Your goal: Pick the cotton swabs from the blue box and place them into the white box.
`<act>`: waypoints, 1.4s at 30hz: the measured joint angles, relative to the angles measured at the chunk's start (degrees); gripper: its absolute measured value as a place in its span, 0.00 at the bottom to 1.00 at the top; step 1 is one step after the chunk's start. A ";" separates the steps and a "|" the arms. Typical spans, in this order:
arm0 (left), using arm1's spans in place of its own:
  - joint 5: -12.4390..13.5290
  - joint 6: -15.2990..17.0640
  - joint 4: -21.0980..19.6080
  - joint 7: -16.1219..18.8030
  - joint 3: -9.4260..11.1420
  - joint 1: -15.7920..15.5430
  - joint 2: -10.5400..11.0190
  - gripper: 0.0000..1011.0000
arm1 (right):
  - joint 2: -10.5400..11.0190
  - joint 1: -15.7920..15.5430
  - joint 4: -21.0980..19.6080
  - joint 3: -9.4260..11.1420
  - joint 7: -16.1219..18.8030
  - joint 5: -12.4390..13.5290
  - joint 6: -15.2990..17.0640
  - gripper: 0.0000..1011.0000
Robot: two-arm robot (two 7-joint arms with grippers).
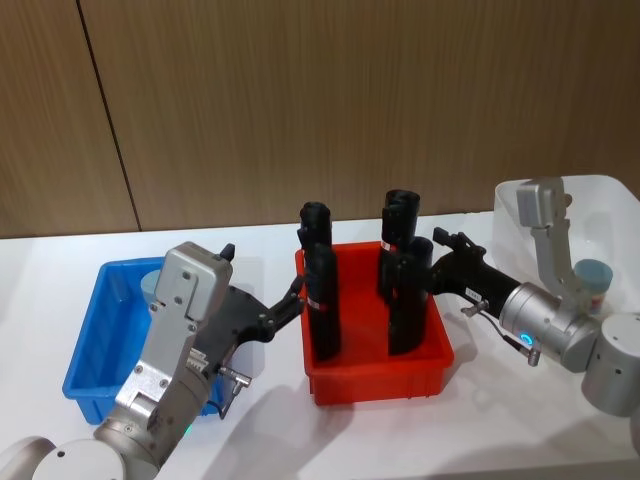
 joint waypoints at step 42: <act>0.00 0.00 0.00 0.00 0.00 0.00 0.00 0.99 | -1.01 3.27 5.36 -1.33 2.38 -1.54 -2.86 0.47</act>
